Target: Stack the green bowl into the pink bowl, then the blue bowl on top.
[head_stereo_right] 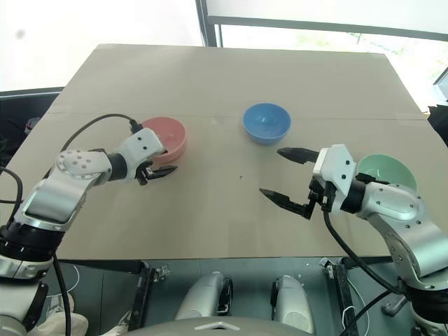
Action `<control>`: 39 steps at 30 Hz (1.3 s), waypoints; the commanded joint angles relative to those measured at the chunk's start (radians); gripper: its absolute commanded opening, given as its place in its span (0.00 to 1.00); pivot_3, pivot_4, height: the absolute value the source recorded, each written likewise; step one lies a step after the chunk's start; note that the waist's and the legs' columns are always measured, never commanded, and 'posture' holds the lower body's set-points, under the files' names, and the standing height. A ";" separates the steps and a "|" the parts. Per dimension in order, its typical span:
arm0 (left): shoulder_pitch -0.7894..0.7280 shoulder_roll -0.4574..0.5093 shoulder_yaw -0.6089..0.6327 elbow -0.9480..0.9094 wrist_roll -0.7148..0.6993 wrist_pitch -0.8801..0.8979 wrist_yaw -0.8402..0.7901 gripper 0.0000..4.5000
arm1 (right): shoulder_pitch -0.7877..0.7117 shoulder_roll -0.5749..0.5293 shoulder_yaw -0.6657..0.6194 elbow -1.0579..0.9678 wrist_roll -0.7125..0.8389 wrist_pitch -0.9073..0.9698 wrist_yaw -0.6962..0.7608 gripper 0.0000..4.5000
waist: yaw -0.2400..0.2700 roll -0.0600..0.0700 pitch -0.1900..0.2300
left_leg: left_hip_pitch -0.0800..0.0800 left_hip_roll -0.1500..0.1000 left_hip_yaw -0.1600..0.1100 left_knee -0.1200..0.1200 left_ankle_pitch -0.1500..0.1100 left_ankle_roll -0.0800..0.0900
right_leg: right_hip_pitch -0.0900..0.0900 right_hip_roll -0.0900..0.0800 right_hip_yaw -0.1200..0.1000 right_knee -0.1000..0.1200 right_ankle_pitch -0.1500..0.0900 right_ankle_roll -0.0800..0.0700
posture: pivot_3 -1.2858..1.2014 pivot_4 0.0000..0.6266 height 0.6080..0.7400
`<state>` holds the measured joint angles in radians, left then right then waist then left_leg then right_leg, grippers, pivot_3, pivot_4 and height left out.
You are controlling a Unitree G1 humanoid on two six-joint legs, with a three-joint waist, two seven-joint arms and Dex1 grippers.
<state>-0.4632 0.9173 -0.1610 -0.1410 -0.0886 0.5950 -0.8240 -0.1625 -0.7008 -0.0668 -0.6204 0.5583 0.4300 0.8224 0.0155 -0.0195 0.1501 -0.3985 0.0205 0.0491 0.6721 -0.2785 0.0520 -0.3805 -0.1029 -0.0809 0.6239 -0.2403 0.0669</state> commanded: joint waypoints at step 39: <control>-0.108 -0.393 0.036 0.068 -0.313 -0.313 -0.366 0.78 | 0.240 -0.070 -0.252 -0.018 -0.300 0.308 -0.410 1.00 | -0.001 0.000 0.000 | -0.001 0.001 0.000 0.007 -0.001 0.002 | 0.001 0.000 0.001 0.002 0.000 0.000 | 0.52 0.24 1.00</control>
<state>-0.5941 0.5281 -0.2013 -0.0266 -0.3439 0.2958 -1.2185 0.0661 -0.7609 -0.2765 -0.6402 0.2994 0.6671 0.4629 0.0140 -0.0190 0.1496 -0.3988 0.0213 0.0489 0.6788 -0.2794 0.0538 -0.3794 -0.1032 -0.0799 0.6257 -0.2402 0.0668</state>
